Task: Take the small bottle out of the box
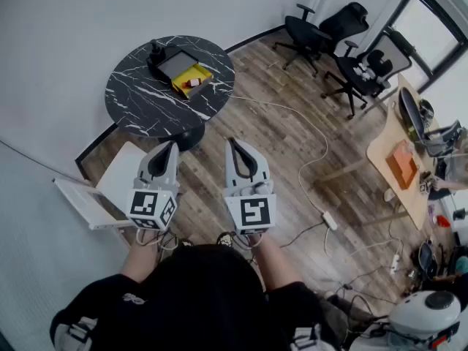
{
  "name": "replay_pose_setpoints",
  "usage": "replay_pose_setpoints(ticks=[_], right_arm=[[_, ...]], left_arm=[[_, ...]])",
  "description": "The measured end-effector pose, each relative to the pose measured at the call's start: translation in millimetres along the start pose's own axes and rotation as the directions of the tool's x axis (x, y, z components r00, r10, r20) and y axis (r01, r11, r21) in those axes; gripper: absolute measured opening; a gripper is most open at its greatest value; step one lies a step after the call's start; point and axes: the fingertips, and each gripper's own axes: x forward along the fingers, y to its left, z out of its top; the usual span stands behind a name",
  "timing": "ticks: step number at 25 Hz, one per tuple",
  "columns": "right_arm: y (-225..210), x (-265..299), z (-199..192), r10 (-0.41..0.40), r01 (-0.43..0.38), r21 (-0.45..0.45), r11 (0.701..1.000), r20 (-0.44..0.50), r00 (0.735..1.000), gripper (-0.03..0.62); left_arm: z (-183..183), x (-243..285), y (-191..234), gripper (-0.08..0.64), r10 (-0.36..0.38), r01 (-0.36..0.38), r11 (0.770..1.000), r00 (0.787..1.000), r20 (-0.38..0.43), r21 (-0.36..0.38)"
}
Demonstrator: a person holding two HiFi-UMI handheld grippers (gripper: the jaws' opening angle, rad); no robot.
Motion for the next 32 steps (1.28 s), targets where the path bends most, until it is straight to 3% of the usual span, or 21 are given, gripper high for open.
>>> replay_pose_setpoints(ticks=[8,13,25,32], right_arm=[[-29.8,-14.6,-11.0,0.019,-0.02,0.017,1.0,0.02,1.0,-0.005],[-49.7,-29.0,-44.7,0.05,-0.049,0.027,0.998,-0.012,0.999,-0.005],[-102.3,-25.4,-95.4,0.008,0.001,0.071,0.997,-0.125,0.992,-0.003],[-139.0,22.7,-109.5,-0.027,0.038,0.061,0.997,-0.159,0.987,-0.003]], left_arm=[[-10.1,17.0,-30.9,-0.002,0.001,0.0,1.0,1.0,-0.019,0.009],[-38.1,26.9,-54.8,-0.002,0.008,-0.007,1.0,0.998,-0.06,0.011],[-73.2,96.5,-82.9,-0.002,-0.091,0.088,0.996,0.984,-0.155,-0.027],[-74.9,160.4,-67.9,-0.002,-0.147,0.143,0.989,0.978,-0.151,-0.034]])
